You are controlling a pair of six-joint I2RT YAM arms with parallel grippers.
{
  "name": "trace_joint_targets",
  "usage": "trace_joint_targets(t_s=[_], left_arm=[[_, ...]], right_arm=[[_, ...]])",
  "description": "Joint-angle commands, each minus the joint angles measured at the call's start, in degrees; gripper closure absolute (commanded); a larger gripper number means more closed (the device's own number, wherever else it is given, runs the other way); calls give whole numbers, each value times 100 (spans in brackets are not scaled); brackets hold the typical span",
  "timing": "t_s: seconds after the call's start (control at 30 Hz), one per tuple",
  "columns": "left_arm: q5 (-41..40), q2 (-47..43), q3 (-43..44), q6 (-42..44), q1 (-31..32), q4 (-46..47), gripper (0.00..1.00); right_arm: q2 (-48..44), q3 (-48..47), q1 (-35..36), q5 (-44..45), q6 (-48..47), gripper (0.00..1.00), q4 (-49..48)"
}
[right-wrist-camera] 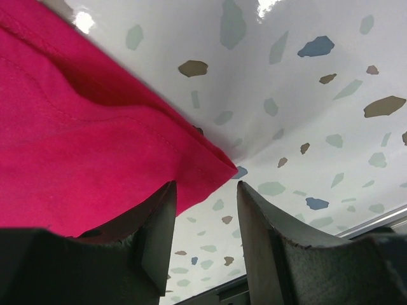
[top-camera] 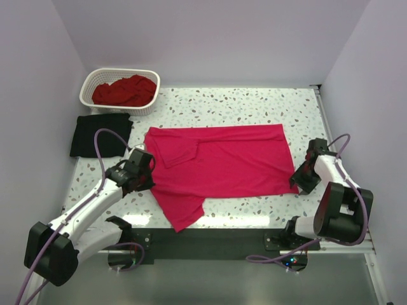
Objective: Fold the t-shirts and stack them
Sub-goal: Fold the tshirt
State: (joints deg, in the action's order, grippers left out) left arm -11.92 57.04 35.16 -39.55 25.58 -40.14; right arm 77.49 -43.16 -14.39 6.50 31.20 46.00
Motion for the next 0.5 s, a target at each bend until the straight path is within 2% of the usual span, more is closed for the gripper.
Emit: trace_joint_targets(t_s=[0.0, 0.27, 0.47], left_arm=[[23, -114, 185, 97, 8, 120, 99], [32, -114, 176, 97, 8, 129, 99], [15, -131, 167, 79, 8, 120, 99]], right_arm=[[-6, 140, -212, -70, 141, 54, -205], [73, 387, -529, -421, 18, 64, -705], [55, 554, -600, -641, 26, 64, -1031]])
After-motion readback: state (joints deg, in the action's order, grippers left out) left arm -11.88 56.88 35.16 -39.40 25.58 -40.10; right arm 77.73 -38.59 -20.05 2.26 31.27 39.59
